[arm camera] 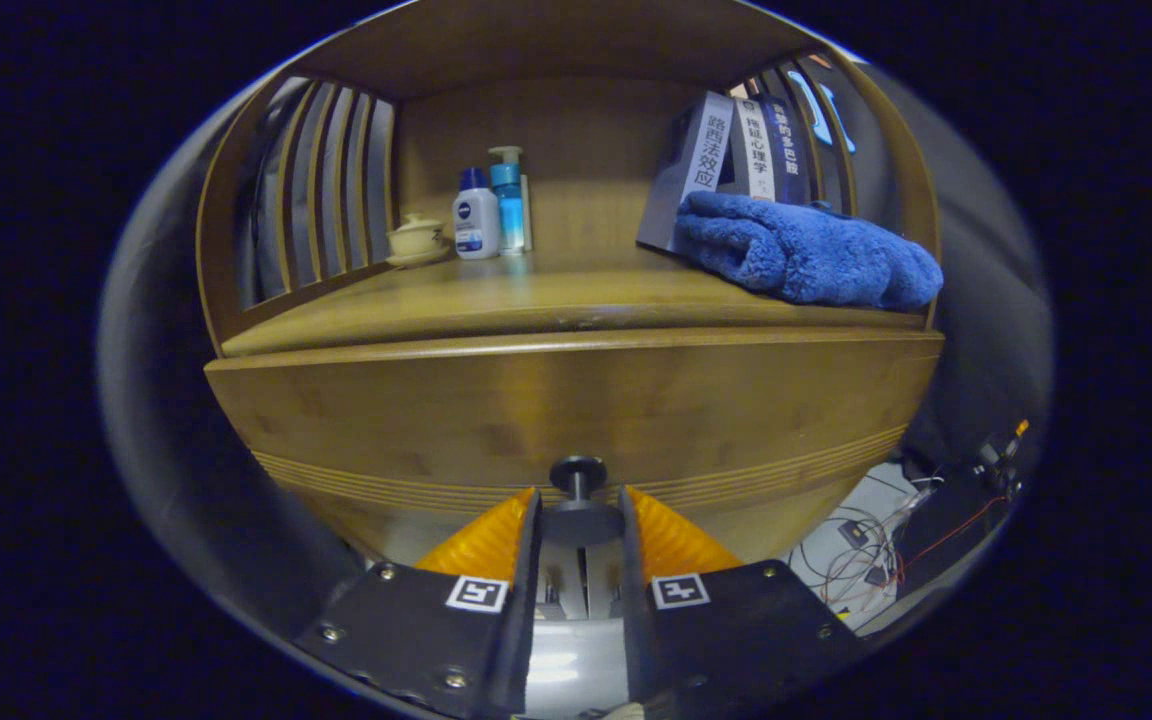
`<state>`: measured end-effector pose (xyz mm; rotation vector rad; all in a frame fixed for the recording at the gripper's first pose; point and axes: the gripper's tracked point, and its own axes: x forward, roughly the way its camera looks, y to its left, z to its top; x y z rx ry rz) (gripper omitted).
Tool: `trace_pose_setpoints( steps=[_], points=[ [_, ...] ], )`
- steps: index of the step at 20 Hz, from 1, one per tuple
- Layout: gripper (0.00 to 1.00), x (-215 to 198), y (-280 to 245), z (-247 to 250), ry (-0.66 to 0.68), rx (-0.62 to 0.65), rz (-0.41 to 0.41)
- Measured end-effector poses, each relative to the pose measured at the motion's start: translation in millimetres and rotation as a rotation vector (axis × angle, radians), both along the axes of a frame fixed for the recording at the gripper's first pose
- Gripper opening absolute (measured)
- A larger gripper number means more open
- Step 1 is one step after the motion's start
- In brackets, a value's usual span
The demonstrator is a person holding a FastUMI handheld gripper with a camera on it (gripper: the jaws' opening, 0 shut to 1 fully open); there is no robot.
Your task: Pull open the drawer, take out the items inside it, and place them on the countertop above the cabinet.
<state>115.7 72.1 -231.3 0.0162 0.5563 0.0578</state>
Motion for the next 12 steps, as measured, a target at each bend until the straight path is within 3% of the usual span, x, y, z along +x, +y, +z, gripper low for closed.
trace_pose_setpoints(
  steps=[3,4,12],
  points=[
    [0.38,-16,-2,2,-0.016,0.003,-0.016],
    [0.28,-12,-3,2,-0.025,0.012,-0.018],
    [0.28,-45,-1,7,0.018,-0.012,-0.041]
  ],
)
